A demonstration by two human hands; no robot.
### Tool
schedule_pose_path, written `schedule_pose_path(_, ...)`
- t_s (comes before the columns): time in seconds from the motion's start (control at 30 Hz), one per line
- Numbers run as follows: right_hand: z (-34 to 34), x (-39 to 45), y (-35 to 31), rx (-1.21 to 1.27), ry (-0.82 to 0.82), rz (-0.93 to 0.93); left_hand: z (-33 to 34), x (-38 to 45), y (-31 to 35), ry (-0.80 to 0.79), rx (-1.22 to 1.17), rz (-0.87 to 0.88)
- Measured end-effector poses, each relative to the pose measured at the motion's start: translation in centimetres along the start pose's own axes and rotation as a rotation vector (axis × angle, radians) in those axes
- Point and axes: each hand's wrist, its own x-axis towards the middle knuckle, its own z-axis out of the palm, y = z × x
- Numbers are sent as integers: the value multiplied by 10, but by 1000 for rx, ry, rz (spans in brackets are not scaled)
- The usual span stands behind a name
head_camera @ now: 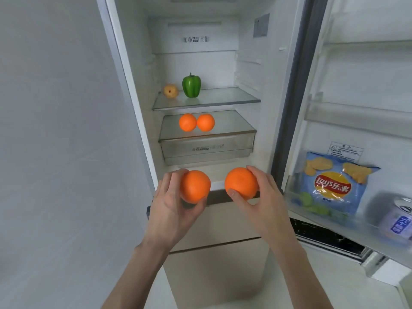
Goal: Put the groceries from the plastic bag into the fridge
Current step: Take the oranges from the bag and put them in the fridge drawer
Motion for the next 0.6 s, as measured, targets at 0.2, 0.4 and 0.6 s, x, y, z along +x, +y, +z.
schedule_pose_path(0.2,-1,52,24,12,-16,-25,38,39,1,23,11,-23)
schedule_pose_path(0.4,4,98,41,9,16,9,65,80,-3,41,9,-44)
schedule_pose_path(0.6,16,140,60,23,41,51,97,123,-12,29,-13,-18)
